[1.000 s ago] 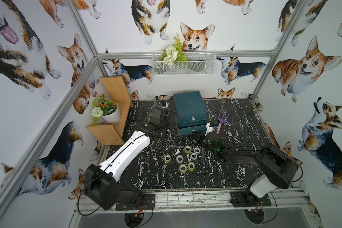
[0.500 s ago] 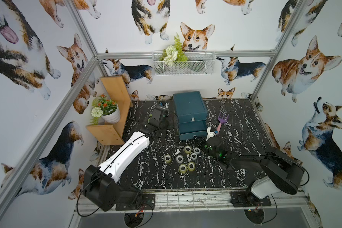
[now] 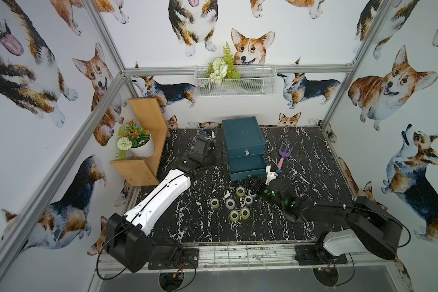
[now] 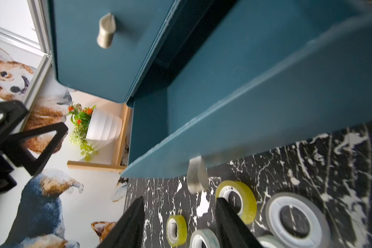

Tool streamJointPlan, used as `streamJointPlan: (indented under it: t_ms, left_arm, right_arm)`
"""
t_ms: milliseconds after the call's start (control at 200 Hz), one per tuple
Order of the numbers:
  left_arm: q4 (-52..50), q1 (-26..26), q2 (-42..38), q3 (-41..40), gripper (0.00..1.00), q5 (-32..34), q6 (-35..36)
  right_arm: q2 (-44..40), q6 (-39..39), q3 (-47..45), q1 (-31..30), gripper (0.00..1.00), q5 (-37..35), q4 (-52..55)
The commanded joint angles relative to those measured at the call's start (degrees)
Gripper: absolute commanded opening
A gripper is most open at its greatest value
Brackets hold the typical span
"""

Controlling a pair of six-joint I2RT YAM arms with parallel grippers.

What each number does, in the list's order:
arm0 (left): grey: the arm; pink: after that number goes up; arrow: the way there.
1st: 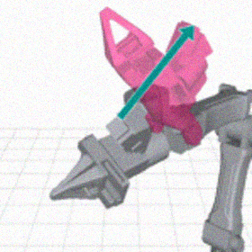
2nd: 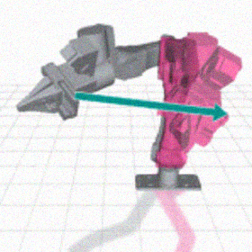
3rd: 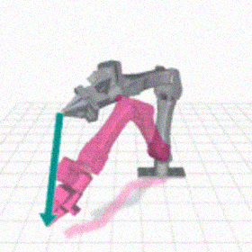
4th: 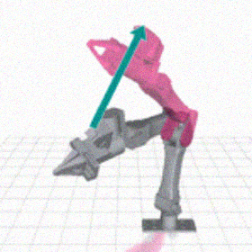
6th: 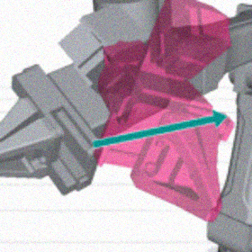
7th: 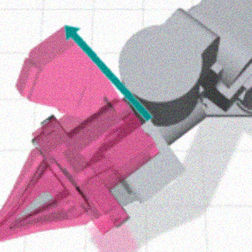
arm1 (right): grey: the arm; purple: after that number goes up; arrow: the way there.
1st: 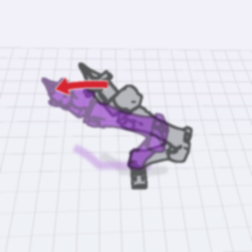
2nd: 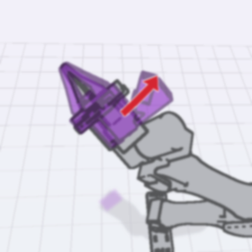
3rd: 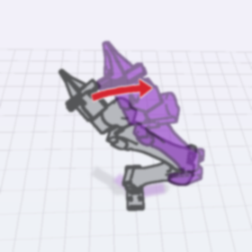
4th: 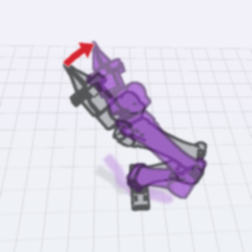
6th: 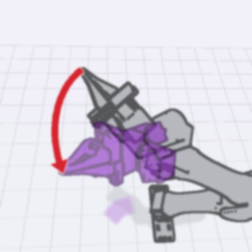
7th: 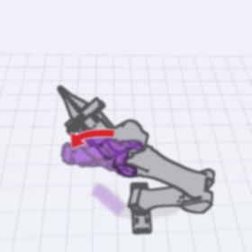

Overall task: Place the transparent tape into the drawer according to color
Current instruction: Open the drawer in the storage box.

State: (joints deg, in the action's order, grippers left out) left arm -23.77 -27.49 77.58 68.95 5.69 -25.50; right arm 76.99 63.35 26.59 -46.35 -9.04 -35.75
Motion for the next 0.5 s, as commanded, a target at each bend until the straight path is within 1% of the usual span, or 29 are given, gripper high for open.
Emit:
streamJointPlan:
  t_ms: [0, 90, 165, 245, 315, 410, 495]
  left_arm:
    - [0.4, 0.1, -0.9, -0.6, 0.99, -1.0, -0.2]
    - [0.4, 0.1, -1.6, -1.4, 0.99, -1.5, -0.2]
    - [0.2, 0.1, -2.5, -2.2, 0.99, -2.0, -0.2]
    - [0.0, 0.1, -3.3, -2.8, 0.99, -2.9, -0.4]
    - [0.0, 0.0, -4.0, -3.4, 0.99, -3.4, -0.4]
    - [-0.5, -0.1, -4.7, -4.1, 0.99, -3.4, 0.1]
    - [-0.9, -0.1, -5.3, -5.1, 0.99, -2.7, 0.5]
  right_arm:
    - [-4.4, -4.7, -1.0, -0.9, 0.58, -1.0, 8.1]
    - [-8.0, -9.4, -0.9, -1.7, 0.54, 0.0, 14.8]
    - [-9.2, -14.2, 0.9, -2.8, 0.52, 0.5, 22.2]
    - [-8.2, -19.1, 4.1, -4.6, 0.52, 0.6, 30.7]
    - [-6.3, -21.1, 6.6, -6.4, 0.49, 0.0, 37.5]
    - [-4.6, -22.5, 7.1, -9.3, 0.44, -1.5, 41.3]
    - [-2.9, -23.5, 7.2, -11.1, 0.41, -1.2, 42.4]
